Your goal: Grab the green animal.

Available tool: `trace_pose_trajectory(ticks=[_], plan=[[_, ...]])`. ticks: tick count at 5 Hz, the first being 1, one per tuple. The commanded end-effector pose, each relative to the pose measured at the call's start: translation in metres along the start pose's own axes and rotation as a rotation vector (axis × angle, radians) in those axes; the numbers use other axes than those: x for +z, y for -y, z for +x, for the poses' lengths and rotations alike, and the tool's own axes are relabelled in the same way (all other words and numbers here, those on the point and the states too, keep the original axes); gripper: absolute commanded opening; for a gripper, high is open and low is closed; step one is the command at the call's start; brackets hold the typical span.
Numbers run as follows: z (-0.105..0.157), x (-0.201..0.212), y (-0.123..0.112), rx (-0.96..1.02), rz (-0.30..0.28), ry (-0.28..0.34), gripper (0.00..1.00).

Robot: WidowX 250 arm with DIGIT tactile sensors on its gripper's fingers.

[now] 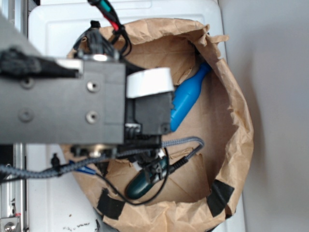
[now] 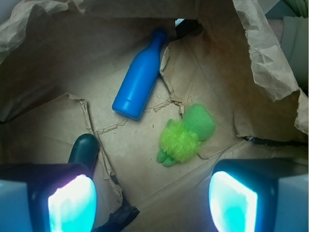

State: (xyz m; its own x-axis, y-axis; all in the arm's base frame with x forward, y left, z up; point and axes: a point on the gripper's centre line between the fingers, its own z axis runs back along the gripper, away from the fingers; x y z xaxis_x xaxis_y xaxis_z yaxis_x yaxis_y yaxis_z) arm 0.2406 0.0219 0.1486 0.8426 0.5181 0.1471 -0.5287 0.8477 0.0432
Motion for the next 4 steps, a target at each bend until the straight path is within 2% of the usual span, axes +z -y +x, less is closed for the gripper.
trace_pose_trajectory(ticks=[1,2,4], plan=[[0.040,-0.051,-0.027,0.045,-0.003,0.001,1.00],[0.051,-0.083,-0.030,0.039,0.001,0.045,1.00],[0.046,-0.096,-0.043,-0.007,0.024,-0.028,1.00]])
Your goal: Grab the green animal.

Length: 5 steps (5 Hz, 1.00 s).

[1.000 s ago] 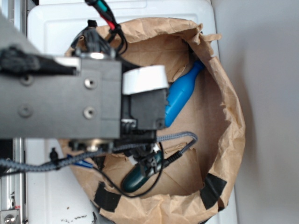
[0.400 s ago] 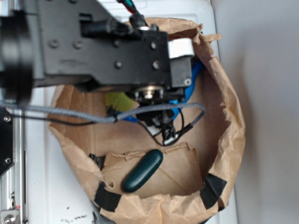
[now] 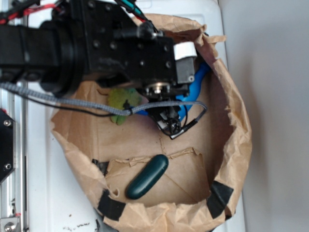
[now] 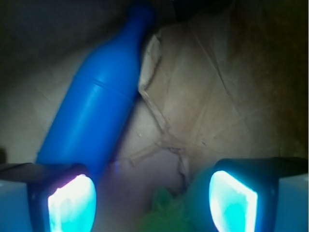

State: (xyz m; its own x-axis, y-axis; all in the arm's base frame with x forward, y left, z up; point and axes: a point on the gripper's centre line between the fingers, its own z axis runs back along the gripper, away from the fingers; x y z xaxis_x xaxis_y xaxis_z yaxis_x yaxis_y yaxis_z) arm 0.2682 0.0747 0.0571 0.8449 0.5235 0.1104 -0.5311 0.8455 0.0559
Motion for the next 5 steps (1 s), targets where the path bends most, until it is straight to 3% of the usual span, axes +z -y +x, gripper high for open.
trace_pose_trajectory(ticks=[1,2,3,4,5], plan=[[-0.002,0.004,-0.031,-0.051,-0.012,-0.016,1.00],[-0.005,-0.004,-0.035,-0.048,-0.037,0.000,1.00],[-0.006,-0.022,-0.026,-0.043,-0.021,0.052,1.00],[-0.001,-0.035,-0.015,-0.048,0.003,0.068,1.00],[-0.001,-0.042,-0.014,0.002,0.041,0.082,0.00]])
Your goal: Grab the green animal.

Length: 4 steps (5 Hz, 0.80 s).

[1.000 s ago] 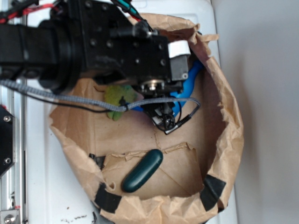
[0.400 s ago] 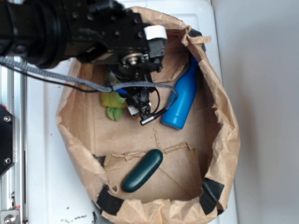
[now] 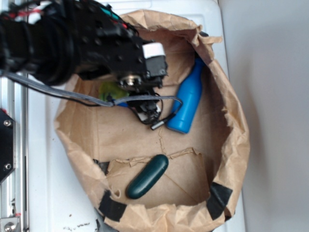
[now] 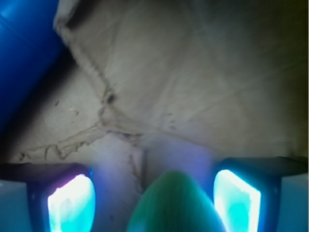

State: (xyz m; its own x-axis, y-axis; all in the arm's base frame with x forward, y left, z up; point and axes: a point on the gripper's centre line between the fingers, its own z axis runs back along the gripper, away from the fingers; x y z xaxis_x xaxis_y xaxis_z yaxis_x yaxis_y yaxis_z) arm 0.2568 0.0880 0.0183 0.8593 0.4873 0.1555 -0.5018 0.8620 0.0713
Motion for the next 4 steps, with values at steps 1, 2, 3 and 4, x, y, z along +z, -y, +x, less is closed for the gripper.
trace_pose_trajectory(ticks=[1,2,3,4], plan=[[0.006,0.003,0.000,0.050,0.011,0.052,0.00],[0.007,0.013,-0.003,0.055,-0.020,0.055,0.00],[0.008,0.026,-0.004,0.056,-0.050,0.037,0.00],[0.006,0.056,-0.003,0.075,-0.100,0.009,0.00]])
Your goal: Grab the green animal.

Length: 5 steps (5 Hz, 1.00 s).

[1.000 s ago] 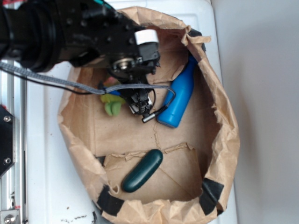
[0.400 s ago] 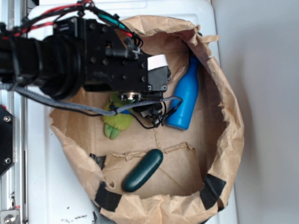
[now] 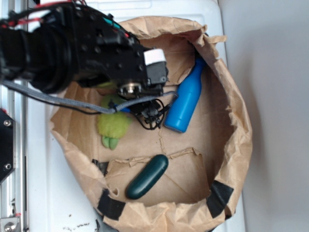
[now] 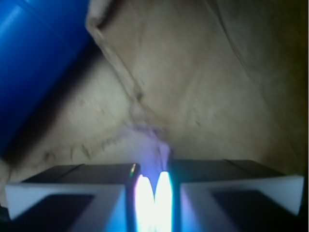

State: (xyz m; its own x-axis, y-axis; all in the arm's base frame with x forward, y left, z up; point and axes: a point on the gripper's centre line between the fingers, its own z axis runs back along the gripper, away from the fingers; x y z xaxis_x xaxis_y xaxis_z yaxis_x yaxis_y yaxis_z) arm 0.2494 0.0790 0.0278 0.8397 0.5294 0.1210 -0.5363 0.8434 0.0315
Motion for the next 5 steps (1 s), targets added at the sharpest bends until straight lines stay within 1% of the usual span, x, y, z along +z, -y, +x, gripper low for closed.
trace_pose_trajectory(ticks=[1,2,3,4,5], plan=[[0.009,0.079,-0.011,0.036,-0.122,0.017,1.00],[0.003,0.093,-0.020,0.018,-0.151,-0.007,1.00],[-0.017,0.094,-0.034,-0.031,-0.096,-0.059,1.00],[-0.029,0.086,-0.042,-0.094,-0.084,-0.077,1.00],[-0.029,0.075,-0.038,-0.116,-0.077,-0.092,1.00]])
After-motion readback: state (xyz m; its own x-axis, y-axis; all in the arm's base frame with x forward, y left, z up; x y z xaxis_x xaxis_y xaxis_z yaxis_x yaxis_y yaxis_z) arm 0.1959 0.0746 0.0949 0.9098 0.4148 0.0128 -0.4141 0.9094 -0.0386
